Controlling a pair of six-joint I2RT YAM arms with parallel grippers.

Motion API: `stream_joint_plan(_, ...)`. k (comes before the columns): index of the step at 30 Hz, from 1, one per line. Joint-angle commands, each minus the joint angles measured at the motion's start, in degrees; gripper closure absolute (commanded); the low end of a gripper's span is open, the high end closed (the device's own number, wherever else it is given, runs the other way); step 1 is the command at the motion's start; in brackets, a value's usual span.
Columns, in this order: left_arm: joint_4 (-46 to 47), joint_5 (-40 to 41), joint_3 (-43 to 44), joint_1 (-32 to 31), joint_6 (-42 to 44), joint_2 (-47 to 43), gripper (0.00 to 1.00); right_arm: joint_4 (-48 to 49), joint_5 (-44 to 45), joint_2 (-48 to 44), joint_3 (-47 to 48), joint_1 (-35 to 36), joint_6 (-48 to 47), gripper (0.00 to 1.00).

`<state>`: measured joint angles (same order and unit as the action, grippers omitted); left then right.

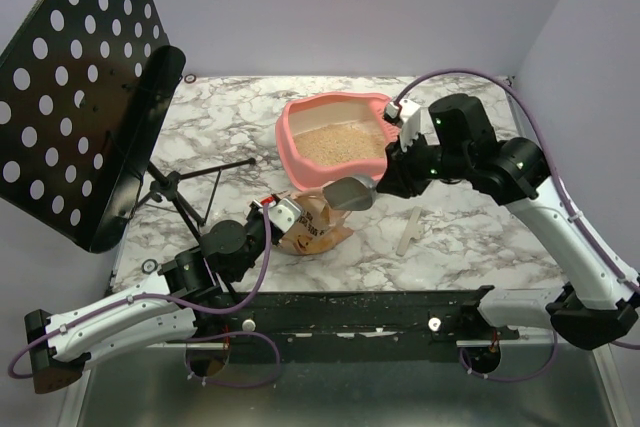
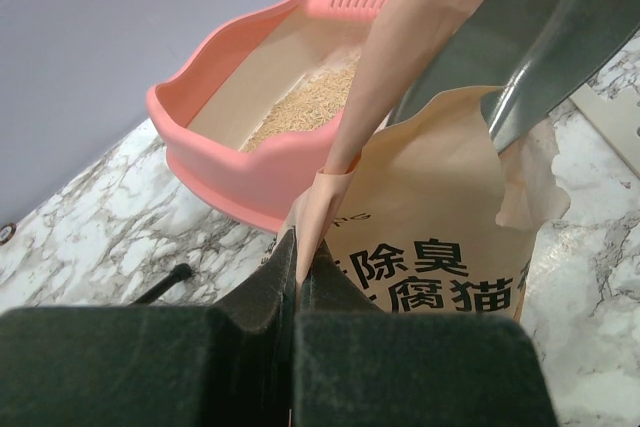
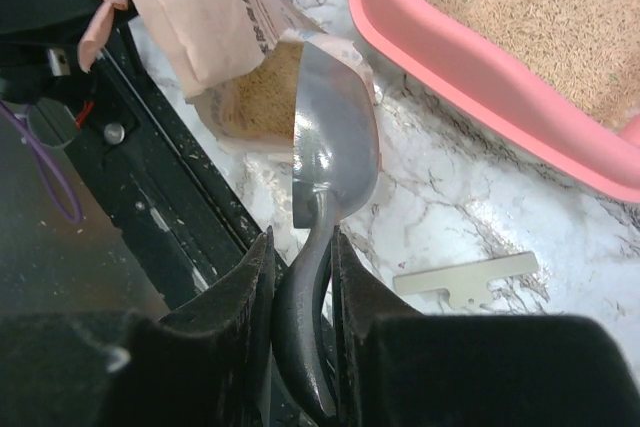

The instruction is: Fill the litter box with clean litter

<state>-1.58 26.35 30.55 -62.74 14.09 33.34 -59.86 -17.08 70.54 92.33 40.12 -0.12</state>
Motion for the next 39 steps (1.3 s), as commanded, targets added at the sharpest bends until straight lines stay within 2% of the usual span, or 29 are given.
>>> stream_joint_plan(1,1.85,-0.77,2.06,-0.19,-0.29,-0.12,1.0,-0.44,2.23,0.38,-1.63,0.84,-2.34,1.0)
stream_joint_plan(5,1.94,-0.77,2.06,-0.19,-0.29,0.06,1.0,1.4,-1.01,3.63,-4.08,0.93,-1.64,1.0)
stream_joint_plan(9,1.94,-0.6,1.98,-0.19,-0.29,0.41,1.0,8.16,-7.78,7.49,-9.62,0.93,0.03,1.0)
stream_joint_plan(12,1.94,-0.51,1.98,-0.19,-0.2,0.67,1.0,12.38,-9.72,10.3,-12.09,0.84,3.19,1.0)
stream_joint_plan(18,2.02,-0.95,1.98,-0.19,-0.29,1.37,1.0,14.76,-9.73,14.88,-14.54,0.93,6.53,1.0)
stream_joint_plan(23,2.02,-0.86,1.97,-0.19,-0.29,1.55,1.0,22.4,-11.48,16.9,-21.83,0.93,12.32,1.0)
stream_joint_plan(31,2.02,-0.6,1.89,-0.19,-0.11,1.9,1.0,46.64,-23.15,14.45,-36.33,0.14,26.47,1.0)
stream_joint_plan(39,2.02,-0.25,1.89,-0.19,0.06,1.9,1.0,76.7,-30.55,9.44,-51.27,-3.02,48.26,1.0)
